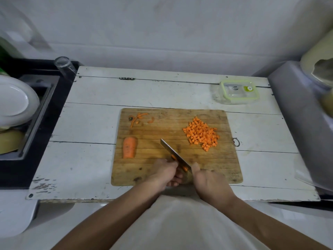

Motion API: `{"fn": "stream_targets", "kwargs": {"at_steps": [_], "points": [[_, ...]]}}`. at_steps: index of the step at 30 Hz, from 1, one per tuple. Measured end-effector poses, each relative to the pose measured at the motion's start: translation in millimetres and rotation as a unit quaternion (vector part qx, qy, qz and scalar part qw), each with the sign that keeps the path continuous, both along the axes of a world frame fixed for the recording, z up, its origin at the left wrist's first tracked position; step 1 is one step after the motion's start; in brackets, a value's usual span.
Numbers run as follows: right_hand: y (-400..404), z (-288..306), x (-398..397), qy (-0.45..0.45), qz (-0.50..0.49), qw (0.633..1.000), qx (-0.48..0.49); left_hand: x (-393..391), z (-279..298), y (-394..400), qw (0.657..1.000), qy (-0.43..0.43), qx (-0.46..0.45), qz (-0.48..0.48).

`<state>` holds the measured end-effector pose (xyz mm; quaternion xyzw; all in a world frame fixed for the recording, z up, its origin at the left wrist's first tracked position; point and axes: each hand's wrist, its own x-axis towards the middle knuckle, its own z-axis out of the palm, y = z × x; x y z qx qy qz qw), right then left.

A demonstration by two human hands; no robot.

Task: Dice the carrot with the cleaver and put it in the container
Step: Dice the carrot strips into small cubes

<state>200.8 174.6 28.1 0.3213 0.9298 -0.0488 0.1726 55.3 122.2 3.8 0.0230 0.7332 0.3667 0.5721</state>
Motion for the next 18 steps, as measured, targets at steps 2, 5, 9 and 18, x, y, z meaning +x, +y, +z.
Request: {"fn": "stream_targets", "kwargs": {"at_steps": [2,5,9,18], "points": [[4,0,3,0.035,-0.029,0.999,-0.021,1,2,-1,1.0,0.011,0.004,-0.012],[16,2,15,0.107,-0.107,0.985,-0.083,1,4,-4,0.998,0.043,0.011,-0.054],[34,14,31,0.175,-0.196,0.937,-0.23,-7,1,-4,0.994,0.052,0.012,-0.096],[55,34,54,0.296,-0.345,0.832,-0.319,-42,-22,-4,0.637,0.527,0.212,-0.521]]}}
